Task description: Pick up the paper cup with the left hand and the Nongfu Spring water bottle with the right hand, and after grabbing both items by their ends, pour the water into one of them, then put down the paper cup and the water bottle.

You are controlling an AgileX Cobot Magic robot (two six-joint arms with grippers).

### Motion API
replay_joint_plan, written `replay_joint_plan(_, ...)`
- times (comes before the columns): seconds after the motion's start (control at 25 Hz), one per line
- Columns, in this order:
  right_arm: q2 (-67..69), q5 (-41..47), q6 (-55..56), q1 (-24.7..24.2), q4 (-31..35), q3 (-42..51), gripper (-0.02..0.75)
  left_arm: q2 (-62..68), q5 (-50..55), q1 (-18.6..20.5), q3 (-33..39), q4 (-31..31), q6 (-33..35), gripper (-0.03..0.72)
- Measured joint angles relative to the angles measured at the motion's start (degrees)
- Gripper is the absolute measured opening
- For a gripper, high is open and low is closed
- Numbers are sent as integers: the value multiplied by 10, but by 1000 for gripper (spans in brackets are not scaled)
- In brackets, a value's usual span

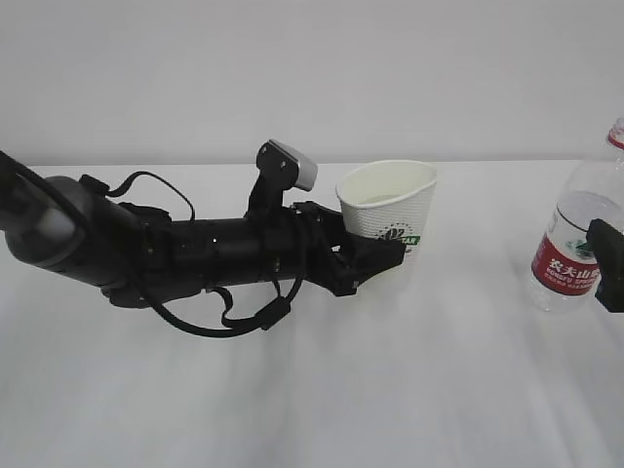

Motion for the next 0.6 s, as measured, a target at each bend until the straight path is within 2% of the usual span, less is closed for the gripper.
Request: replay_joint_plan(0.6,0,0,7,0,-29,0,594,-11,-96,67,87,-3,0,481)
